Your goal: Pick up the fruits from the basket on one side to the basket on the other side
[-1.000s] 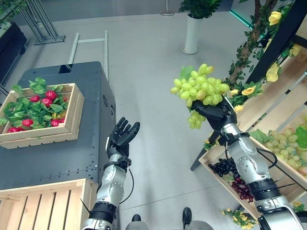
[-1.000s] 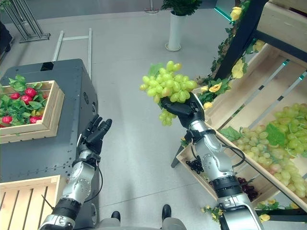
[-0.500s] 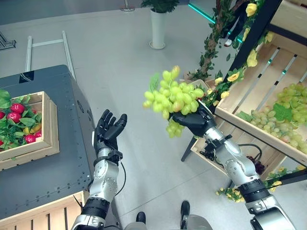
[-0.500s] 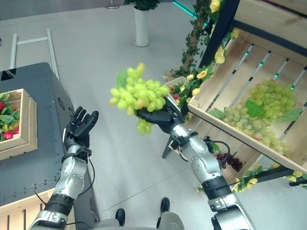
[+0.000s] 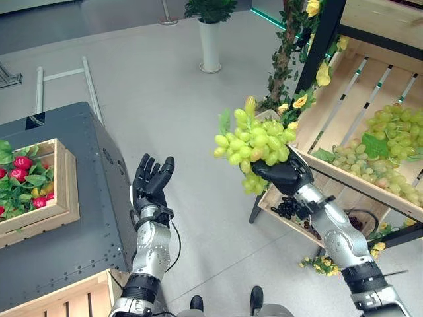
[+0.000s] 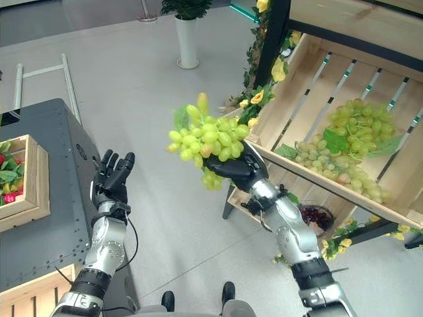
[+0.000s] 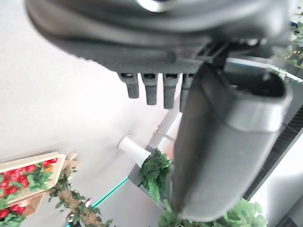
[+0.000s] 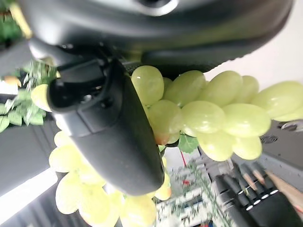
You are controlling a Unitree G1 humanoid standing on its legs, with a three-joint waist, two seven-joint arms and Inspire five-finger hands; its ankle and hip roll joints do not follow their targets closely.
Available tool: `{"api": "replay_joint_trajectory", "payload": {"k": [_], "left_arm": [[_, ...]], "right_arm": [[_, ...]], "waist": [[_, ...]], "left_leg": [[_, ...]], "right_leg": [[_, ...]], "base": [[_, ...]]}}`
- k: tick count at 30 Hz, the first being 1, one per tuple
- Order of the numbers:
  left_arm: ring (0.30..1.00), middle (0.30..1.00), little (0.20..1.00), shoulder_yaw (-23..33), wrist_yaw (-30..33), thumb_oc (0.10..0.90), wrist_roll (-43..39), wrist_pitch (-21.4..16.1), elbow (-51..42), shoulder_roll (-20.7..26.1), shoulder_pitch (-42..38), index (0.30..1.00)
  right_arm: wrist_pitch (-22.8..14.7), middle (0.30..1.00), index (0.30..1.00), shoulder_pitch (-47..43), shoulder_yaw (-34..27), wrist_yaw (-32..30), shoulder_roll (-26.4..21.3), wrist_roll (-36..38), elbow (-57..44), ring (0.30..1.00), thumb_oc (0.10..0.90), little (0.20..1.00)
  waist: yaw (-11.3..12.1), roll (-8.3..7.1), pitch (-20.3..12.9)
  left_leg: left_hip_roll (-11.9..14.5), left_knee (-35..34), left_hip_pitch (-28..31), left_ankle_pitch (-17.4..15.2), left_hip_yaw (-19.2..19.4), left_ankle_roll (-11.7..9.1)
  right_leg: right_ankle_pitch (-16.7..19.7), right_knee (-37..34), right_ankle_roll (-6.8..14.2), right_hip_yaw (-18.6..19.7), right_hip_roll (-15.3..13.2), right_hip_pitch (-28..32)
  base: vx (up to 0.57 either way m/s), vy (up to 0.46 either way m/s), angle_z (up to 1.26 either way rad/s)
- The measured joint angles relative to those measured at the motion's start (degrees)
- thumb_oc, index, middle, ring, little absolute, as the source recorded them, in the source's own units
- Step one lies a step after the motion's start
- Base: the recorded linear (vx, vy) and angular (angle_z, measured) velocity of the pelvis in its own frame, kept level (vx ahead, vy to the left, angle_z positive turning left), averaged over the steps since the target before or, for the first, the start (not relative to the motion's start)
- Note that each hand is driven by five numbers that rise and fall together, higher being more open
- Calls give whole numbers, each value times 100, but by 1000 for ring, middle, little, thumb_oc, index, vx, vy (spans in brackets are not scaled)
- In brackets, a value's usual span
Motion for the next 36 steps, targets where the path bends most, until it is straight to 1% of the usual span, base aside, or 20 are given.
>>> {"api": "replay_joint_trajectory", "payload": {"k": [4, 8, 11, 16, 18, 20, 22, 24, 26, 27, 31, 32, 36], "left_arm": [[900, 900, 900, 129, 69, 800, 1, -1, -24, -4, 167, 900], [900, 900, 900, 231, 74, 800, 1, -1, -24, -1, 313, 900], [900, 900, 900, 196, 64, 800, 1, -1, -24, -10, 379, 900], [900, 900, 900, 182, 15, 800, 2, 0, -24, -11, 400, 900], [900, 900, 900, 181, -23, 800, 3, 0, -24, -11, 400, 900], [900, 900, 900, 177, -54, 800, 3, 1, -23, -11, 400, 900], [900, 900, 900, 176, -78, 800, 3, 1, -23, -11, 400, 900], [900, 900, 900, 165, -107, 800, 3, 4, -23, -12, 400, 900], [900, 900, 900, 142, -116, 800, 3, 6, -22, -11, 400, 900], [900, 900, 900, 109, -121, 800, 3, 6, -15, -12, 400, 900], [900, 900, 900, 7, -202, 800, 3, 15, 92, -12, 400, 900], [900, 900, 900, -22, -231, 800, 3, 20, 116, -12, 401, 900], [900, 900, 900, -71, -345, 800, 3, 33, 128, -11, 405, 900]], "right_arm": [[0, 300, 300, 441, -176, 6, -3, 6, -125, 300, 400, 300], [0, 300, 300, 563, -238, 26, -5, 52, -155, 300, 400, 300], [0, 300, 300, 731, -318, 202, 31, 211, -225, 300, 400, 300], [0, 300, 300, 835, -342, 230, 36, 245, -235, 300, 400, 300], [0, 300, 300, 855, -368, 230, 35, 286, -235, 300, 400, 300], [0, 300, 300, 868, -388, 228, 50, 663, -245, 300, 400, 300], [-2, 300, 300, 867, -442, 207, 57, 753, -311, 300, 400, 300], [-5, 300, 300, 860, -512, 78, 57, 756, -443, 300, 400, 300], [-11, 300, 300, 789, -618, -187, 60, 913, -566, 300, 400, 300], [-80, 300, 300, 745, -709, -340, 72, 930, -596, 300, 400, 300], [-114, 300, 300, 612, -1035, -861, 47, 926, -592, 300, 400, 300], [-152, 300, 300, 558, -1115, -1021, -27, 926, -537, 300, 400, 300], [-266, 300, 300, 364, -1282, -1413, -101, 918, -343, 300, 400, 300]], "waist": [[-159, 12, -9], [-266, 13, -12], [-341, 5, -43], [-408, 3, -187], [-411, 2, -198], [-414, 2, -198], [-409, 0, -205], [-412, -2, -218], [-409, -8, -227], [-410, -18, -250], [-405, -66, -399], [-409, -87, -438], [-398, -128, -464]], "left_leg": [[-12, -1, 35, -13, 95, 17], [-7, -2, 79, -31, 221, 25], [-8, -3, 87, -33, 267, 24], [0, -4, 95, -41, 368, 32], [-7, -4, 105, -41, 381, 31], [-16, -4, 113, -40, 398, 31], [-18, -4, 120, -40, 413, 31], [-24, -4, 135, -41, 448, 32], [-33, -4, 152, -44, 494, 37], [-37, -4, 154, -46, 500, 39], [-37, -40, 154, -52, 510, 46], [-37, -40, 158, -52, 511, 46], [-28, -40, 163, -54, 511, 51]], "right_leg": [[16, 0, 16, 104, -4, -17], [39, 0, 18, 234, 7, -41], [52, -1, 15, 277, 13, -62], [78, -1, 15, 378, 21, -110], [85, -1, 18, 392, 22, -109], [99, -1, 19, 413, 23, -110], [105, -1, 22, 432, 22, -111], [115, -1, 26, 471, 23, -115], [127, -1, 33, 508, 19, -118], [130, -1, 37, 516, 14, -120], [130, -1, 39, 528, 11, -123], [130, -1, 39, 529, 10, -121], [136, -1, 42, 531, 9, -117]], "base": [[9, 10, -12], [7, 4, -17], [-1, 0, -9], [10, -5, -11], [-2, 2, -3], [-15, 3, -4], [-20, 2, -4], [-21, 8, -9], [-6, 15, -10], [12, 13, -5], [4, 3, -1], [0, 0, 0], [0, 0, 0]]}}
